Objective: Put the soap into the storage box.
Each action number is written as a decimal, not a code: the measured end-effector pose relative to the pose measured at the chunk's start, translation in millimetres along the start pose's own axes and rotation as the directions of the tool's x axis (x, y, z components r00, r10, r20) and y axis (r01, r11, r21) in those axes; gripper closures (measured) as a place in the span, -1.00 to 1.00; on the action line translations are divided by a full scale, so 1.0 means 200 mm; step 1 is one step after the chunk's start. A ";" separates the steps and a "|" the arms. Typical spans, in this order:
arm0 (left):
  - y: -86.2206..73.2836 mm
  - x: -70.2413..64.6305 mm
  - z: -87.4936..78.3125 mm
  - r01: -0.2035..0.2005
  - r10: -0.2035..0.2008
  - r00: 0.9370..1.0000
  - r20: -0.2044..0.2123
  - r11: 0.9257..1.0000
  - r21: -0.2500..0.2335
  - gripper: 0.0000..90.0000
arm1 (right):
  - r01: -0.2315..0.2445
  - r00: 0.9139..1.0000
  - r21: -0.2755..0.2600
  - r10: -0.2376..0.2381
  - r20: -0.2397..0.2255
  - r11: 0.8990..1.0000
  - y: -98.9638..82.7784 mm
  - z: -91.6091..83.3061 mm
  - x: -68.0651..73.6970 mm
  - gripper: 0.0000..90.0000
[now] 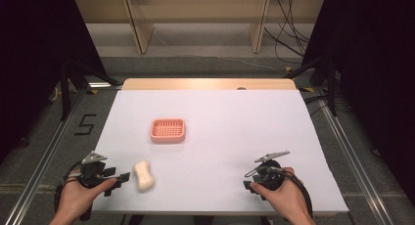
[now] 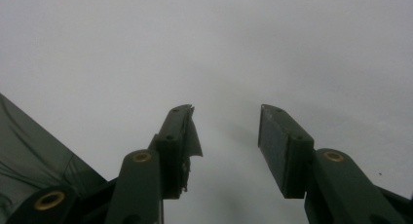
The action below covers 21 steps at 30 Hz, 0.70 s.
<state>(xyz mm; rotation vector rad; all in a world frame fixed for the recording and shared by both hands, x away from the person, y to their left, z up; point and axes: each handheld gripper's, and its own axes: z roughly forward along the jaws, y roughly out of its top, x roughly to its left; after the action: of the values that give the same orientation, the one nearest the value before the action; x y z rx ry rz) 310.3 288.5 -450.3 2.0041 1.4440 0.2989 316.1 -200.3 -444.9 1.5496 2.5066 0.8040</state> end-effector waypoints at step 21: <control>0.18 -0.05 0.09 0.069 -0.069 0.998 -0.001 0.986 0.153 -0.21 | -0.022 1.000 0.028 0.022 -0.005 0.999 -0.01 0.02 0.00 0.17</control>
<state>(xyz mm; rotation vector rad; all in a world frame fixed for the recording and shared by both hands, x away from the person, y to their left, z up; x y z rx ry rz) 342.9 266.1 -440.7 2.0682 1.5716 0.1579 316.3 -199.3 -450.2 1.5884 2.5196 0.7809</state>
